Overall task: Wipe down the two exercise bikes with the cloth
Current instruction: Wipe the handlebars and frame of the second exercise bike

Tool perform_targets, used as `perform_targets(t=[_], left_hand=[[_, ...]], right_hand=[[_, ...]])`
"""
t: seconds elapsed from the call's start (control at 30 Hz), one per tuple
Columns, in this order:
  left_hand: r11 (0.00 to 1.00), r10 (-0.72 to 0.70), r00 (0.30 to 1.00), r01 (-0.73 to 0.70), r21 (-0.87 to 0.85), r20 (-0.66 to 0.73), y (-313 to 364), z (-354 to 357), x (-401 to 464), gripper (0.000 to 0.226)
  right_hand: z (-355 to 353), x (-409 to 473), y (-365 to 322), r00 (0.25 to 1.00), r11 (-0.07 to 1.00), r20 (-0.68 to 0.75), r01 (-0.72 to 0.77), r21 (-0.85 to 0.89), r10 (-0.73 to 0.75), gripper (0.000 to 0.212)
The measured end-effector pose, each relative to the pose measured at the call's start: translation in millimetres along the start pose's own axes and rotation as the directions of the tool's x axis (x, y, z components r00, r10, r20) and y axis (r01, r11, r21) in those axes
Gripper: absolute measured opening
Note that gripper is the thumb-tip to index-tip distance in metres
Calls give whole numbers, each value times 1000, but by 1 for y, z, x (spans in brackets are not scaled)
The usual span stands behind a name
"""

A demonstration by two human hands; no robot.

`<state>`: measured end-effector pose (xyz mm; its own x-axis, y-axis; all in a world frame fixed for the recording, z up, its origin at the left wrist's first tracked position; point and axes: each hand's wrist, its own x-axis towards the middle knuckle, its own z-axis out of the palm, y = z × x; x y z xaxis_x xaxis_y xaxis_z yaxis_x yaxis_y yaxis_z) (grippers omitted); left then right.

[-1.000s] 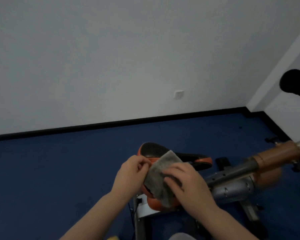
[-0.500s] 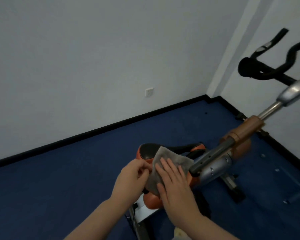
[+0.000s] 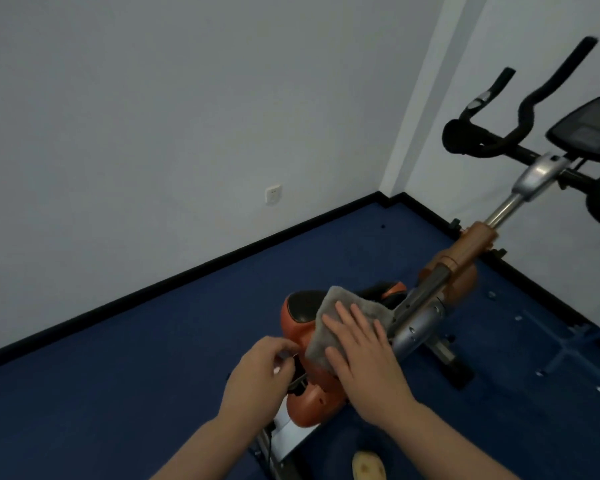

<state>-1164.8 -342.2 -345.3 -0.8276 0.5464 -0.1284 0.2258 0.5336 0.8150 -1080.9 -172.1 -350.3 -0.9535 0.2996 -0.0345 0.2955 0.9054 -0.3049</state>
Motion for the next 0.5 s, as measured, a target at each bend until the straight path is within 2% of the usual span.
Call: perform_targets(t=[0.07, 0.13, 0.27, 0.33, 0.4, 0.5], left_hand=[[999, 45, 999, -44, 9, -20, 1, -2, 2, 26], [994, 106, 994, -105, 18, -26, 6, -2, 2, 29], [988, 152, 988, -152, 38, 6, 5, -5, 2, 22], [988, 149, 989, -149, 31, 11, 1, -7, 3, 22], [990, 138, 990, -138, 7, 2, -2, -9, 3, 23], [991, 134, 991, -134, -6, -26, -1, -7, 3, 24]], right_hand=[[-3, 17, -11, 991, 991, -27, -129, -13, 129, 56], [0, 24, -26, 984, 981, -34, -177, -75, 175, 59], [8, -8, -21, 1000, 993, 6, 22, -116, -22, 56], [4, -14, -8, 997, 992, 40, 64, -107, -60, 55], [0, 1, -7, 1000, 995, 19, -4, -102, 6, 53], [1, 27, -27, 972, 968, -69, -233, -98, 226, 56]])
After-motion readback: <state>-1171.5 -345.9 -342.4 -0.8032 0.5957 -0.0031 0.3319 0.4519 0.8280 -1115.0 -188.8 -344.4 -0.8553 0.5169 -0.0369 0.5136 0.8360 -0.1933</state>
